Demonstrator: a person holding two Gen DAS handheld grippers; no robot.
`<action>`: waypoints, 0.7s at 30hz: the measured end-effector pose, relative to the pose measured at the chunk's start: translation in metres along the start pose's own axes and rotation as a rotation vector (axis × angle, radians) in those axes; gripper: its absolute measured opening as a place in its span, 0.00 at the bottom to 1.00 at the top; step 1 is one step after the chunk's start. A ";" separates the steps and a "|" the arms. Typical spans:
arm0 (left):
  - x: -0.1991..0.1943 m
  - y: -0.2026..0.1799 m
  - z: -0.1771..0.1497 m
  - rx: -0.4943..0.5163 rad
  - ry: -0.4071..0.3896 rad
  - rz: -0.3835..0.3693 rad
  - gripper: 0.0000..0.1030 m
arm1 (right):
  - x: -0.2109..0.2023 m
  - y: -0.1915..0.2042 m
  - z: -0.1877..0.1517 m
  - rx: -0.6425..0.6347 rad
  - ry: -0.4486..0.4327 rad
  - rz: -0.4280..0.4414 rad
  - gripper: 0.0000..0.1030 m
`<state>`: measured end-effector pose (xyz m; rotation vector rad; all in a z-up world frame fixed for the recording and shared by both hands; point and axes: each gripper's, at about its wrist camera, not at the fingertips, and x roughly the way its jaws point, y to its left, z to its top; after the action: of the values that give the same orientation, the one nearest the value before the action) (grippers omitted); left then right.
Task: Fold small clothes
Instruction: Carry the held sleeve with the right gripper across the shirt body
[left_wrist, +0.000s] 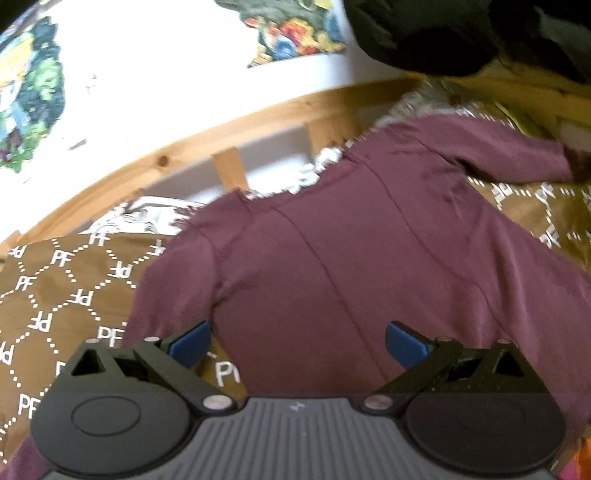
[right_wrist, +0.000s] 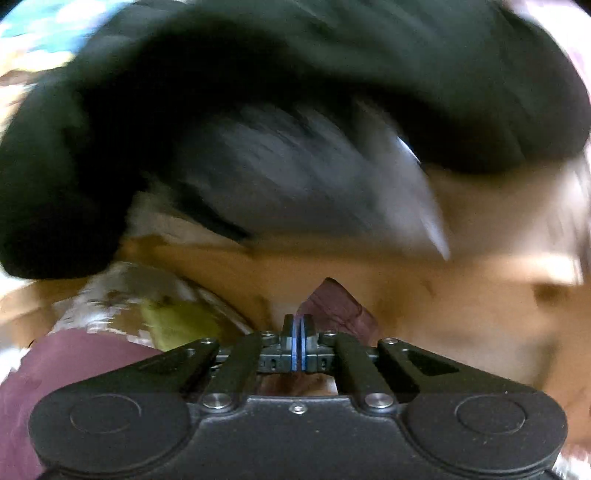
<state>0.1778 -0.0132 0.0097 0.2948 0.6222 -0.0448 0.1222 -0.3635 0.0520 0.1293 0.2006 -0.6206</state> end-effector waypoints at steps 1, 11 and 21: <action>-0.001 0.004 0.001 -0.013 -0.009 0.009 1.00 | -0.006 0.010 0.004 -0.049 -0.040 0.028 0.01; -0.007 0.045 0.005 -0.151 -0.055 0.084 1.00 | -0.088 0.126 -0.004 -0.586 -0.389 0.452 0.01; -0.007 0.096 -0.004 -0.336 -0.034 0.107 1.00 | -0.180 0.194 -0.074 -0.964 -0.471 0.876 0.00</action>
<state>0.1823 0.0794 0.0360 0.0016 0.5684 0.1565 0.0823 -0.0926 0.0323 -0.8230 -0.0404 0.3673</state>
